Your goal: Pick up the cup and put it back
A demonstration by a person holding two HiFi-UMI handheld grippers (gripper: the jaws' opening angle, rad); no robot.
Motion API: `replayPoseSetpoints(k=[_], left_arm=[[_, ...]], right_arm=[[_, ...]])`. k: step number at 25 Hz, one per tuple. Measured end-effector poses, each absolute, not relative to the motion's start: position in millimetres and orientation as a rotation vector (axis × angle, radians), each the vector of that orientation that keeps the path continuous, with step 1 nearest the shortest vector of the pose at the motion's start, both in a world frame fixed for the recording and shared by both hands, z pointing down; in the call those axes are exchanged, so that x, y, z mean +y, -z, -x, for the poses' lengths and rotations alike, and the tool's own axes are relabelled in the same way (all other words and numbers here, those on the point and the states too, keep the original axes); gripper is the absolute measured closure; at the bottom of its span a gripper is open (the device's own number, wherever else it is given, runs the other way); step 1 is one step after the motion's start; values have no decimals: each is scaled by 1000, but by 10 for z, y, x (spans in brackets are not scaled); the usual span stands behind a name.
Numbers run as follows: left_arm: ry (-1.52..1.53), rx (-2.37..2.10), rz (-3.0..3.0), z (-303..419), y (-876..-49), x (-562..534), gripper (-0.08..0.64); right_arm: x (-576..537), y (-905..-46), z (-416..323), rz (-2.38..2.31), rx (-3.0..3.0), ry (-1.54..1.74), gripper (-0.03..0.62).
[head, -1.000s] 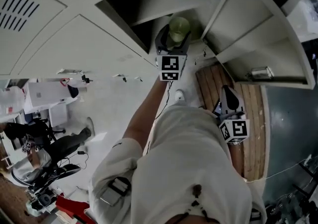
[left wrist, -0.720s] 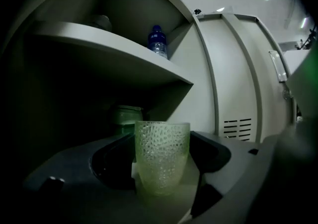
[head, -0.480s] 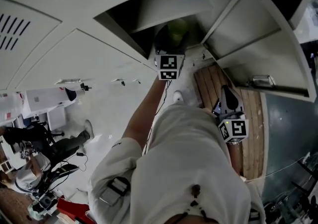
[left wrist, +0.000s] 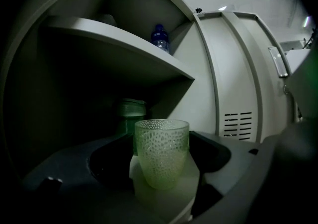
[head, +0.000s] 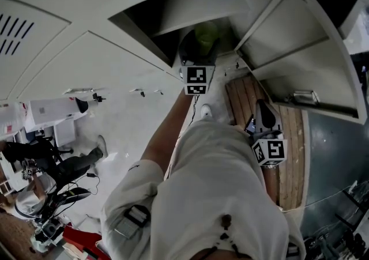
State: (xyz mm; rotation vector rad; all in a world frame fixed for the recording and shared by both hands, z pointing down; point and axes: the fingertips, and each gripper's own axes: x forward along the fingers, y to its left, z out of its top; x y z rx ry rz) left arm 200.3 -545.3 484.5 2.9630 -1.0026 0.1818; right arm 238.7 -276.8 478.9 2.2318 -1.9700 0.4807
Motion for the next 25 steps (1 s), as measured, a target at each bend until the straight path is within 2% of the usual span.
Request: replayPoseSetpoints(k=[12,15,18,20,21,25], left_arm=[[-118,-1012,-2952,-1719,-4703,-5037,210],[-109,-999,-2962,-1648,-4640,-4822,229],[-79,-1047,-2985,-1553,-4523,-4615,364],[-52,-1084,-2977,-1485,-4450,-4482,492],[-38,-1095,-2969,-1456,-4417,-4406,518],[9,-1121,-2930,-1371,-4303,-4034,534]], right_arm=[[-2603,-4777,-2378,-2233,-2001,-487,566],[-2565,-4745,-2349,-2212,-2037,-468,566],[-2496,-4734,-2299,-2167,-2083,-446,566],[-2425,-4735,-2275,-2137,-2111,-437,566],[-2378,-4736,-2269,-2126,-2124,-436,566],[-2149,-4713,-2277,-2089,-2181,-433,565]])
